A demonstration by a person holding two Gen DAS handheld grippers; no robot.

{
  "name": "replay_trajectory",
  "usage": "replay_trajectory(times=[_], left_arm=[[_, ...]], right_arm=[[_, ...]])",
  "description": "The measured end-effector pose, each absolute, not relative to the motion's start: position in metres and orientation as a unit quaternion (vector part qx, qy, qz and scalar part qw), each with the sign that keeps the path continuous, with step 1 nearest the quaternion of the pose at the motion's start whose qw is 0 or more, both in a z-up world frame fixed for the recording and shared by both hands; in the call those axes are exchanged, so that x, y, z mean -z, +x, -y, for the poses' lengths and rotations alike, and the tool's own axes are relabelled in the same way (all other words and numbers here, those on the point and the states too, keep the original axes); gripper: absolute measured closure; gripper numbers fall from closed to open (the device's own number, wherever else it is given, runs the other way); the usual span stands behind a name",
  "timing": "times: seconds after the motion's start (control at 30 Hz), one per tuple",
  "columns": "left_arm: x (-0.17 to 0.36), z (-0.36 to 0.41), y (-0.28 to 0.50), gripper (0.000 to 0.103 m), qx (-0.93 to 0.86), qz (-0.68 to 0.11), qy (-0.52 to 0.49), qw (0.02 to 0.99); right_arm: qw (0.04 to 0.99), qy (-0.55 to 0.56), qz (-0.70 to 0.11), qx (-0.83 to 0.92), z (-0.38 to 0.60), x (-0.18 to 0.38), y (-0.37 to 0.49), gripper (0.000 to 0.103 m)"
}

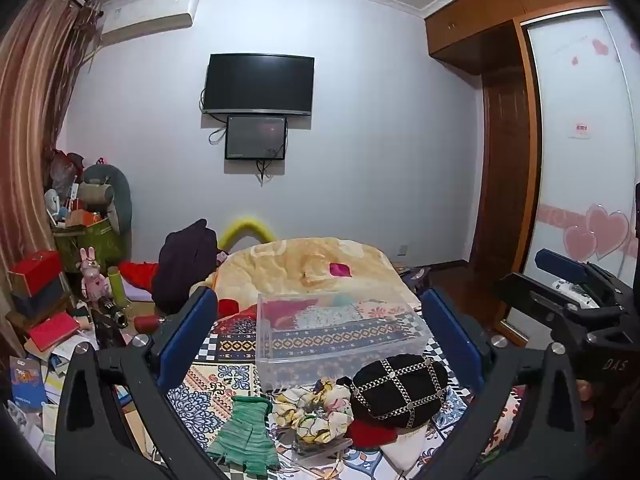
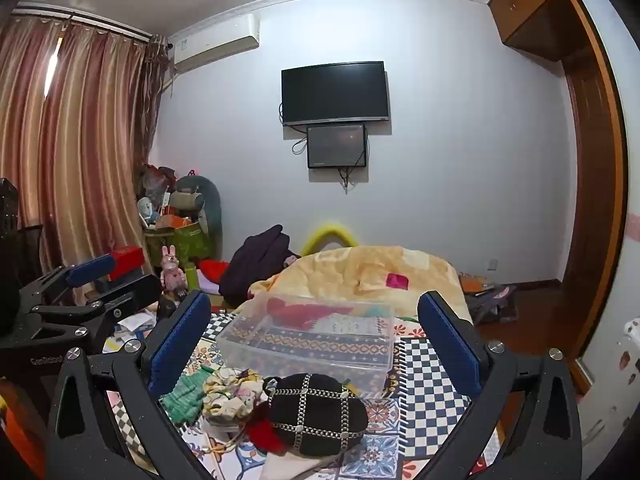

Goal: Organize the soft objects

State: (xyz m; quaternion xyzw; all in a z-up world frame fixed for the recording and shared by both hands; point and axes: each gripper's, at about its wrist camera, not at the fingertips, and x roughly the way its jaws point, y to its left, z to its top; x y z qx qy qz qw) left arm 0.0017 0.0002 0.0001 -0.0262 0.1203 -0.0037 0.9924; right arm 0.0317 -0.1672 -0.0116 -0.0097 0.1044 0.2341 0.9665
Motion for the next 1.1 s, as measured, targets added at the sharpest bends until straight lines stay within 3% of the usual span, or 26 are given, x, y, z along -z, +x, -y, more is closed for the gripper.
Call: replay_trajectory(times=[1.1], left_arm=[[0.002, 0.002, -0.004, 0.000, 0.012, -0.108, -0.021, 0.994]], right_arm=[[0.966, -0.006, -0.094, -0.240, 0.164, 0.006, 0.025, 0.000]])
